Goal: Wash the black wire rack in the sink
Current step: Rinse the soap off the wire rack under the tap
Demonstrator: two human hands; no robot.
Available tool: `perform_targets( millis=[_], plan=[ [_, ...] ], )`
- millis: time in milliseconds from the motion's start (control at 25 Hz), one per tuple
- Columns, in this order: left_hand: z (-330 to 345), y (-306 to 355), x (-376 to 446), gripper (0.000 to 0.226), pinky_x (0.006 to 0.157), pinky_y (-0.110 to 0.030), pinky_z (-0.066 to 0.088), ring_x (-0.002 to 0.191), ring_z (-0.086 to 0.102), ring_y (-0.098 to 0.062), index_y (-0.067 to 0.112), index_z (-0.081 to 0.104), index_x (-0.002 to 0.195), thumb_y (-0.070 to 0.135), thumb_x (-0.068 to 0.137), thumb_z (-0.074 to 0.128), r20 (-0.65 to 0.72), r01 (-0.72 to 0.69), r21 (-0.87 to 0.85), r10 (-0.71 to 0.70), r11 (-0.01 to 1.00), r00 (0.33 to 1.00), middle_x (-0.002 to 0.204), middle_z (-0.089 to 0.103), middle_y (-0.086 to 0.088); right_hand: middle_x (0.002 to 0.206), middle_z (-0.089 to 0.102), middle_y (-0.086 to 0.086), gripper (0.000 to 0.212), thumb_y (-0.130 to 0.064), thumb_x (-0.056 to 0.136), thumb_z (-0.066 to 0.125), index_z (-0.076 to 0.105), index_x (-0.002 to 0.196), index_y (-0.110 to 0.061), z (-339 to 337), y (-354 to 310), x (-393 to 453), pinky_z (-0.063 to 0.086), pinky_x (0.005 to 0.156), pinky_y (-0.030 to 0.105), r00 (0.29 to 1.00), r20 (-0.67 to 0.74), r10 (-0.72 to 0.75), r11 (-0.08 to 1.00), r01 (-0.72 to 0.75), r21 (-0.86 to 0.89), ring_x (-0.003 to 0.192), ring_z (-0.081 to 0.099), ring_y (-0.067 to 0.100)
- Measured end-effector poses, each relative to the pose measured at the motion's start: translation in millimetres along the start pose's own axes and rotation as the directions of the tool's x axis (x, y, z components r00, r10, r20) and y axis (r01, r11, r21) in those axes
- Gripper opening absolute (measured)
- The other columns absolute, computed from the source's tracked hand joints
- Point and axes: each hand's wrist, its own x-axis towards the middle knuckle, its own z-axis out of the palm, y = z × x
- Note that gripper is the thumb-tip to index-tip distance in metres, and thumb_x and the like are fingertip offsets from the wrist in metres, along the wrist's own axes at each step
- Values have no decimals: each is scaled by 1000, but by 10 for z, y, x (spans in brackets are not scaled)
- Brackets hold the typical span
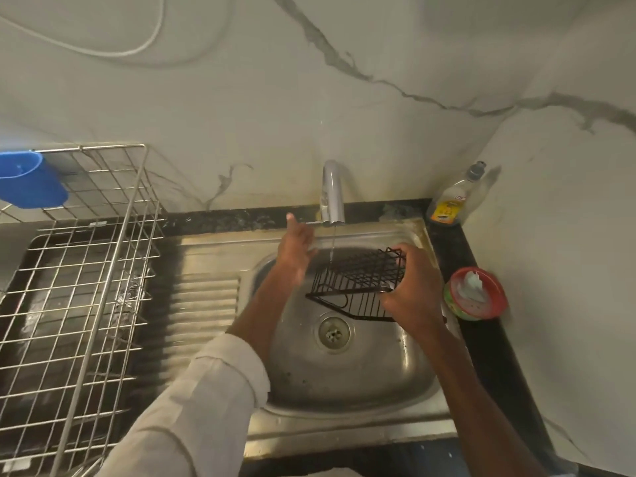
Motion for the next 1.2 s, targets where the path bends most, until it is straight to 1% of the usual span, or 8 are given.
perform_targets(
  millis=[120, 440, 600, 720, 880, 1040, 1120, 1200],
  plan=[
    [164, 138, 65, 82, 130, -47, 25, 158, 31, -33, 6, 26, 165, 65, 109, 24, -37, -12, -102, 8, 995, 999, 170, 33, -17, 111, 60, -9, 70, -45, 65, 82, 54, 126, -28, 60, 26, -37, 53, 92, 50, 999, 3, 44, 998, -44, -40, 103, 59, 12],
    [81, 100, 16, 71, 127, -49, 30, 147, 47, -27, 19, 36, 163, 64, 110, 24, 146, -165, 225, 134, 960, 980, 165, 45, -8, 122, 56, -16, 75, -34, 66, 86, 50, 131, -37, 82, 139, -176, 51, 100, 51, 983, 48, 179, 976, -183, 115, 114, 58, 8],
    [-562, -493, -232, 103, 87, -55, 59, 120, 63, -46, 10, 43, 156, 88, 89, 48, -143, 383, 290, -356, 877, 923, 148, 57, -23, 132, 57, -11, 76, -22, 73, 85, 49, 139, -36, -152, 150, -257, 54, 101, 45, 986, 64, 157, 927, -169, 336, 121, 59, 11],
    [-727, -740, -549, 112, 86, -60, 61, 124, 62, -56, -10, 43, 148, 82, 87, 59, 171, 665, 22, -658, 747, 734, 144, 55, -40, 141, 56, -10, 81, 3, 80, 79, 48, 146, -31, -379, 59, -407, 47, 111, 36, 994, 109, -5, 882, -47, 468, 132, 52, 5],
    [-700, -751, -900, 52, 79, -27, 66, 106, 76, -37, -9, 62, 133, 33, 102, 58, 265, 486, -519, -408, 704, 874, 132, 61, -42, 164, 28, -3, 82, 2, 85, 75, 41, 155, -27, -463, -63, -595, 18, 115, 5, 968, 108, -228, 917, 176, 358, 153, 18, 1],
    [-773, -878, -981, 30, 29, -20, 42, 46, 67, -19, 3, 56, 120, 28, 104, 53, 167, 317, -693, -284, 648, 944, 108, 60, -26, 171, -2, -14, 104, -3, 87, 78, 17, 160, -45, -336, 18, -638, 13, 125, 28, 972, 151, -179, 938, 122, 325, 157, -4, 7],
    [-805, -912, -1062, 28, 27, -17, 35, 42, 64, -13, 2, 59, 108, 29, 106, 51, 101, 218, -691, -206, 689, 973, 91, 64, -18, 171, 10, -12, 104, -1, 89, 74, 14, 160, -47, -275, 102, -691, 25, 124, 39, 988, 156, 13, 827, -99, 554, 156, 14, 10],
    [-807, -940, -1193, 31, 25, -16, 32, 41, 62, -7, 5, 63, 110, 33, 107, 50, 49, 143, -644, -146, 752, 988, 79, 70, -11, 159, 44, 4, 85, -2, 89, 69, 34, 157, -38, -271, 205, -725, 44, 113, 51, 910, 345, 230, 392, -411, 823, 141, 49, 24]
  ],
)
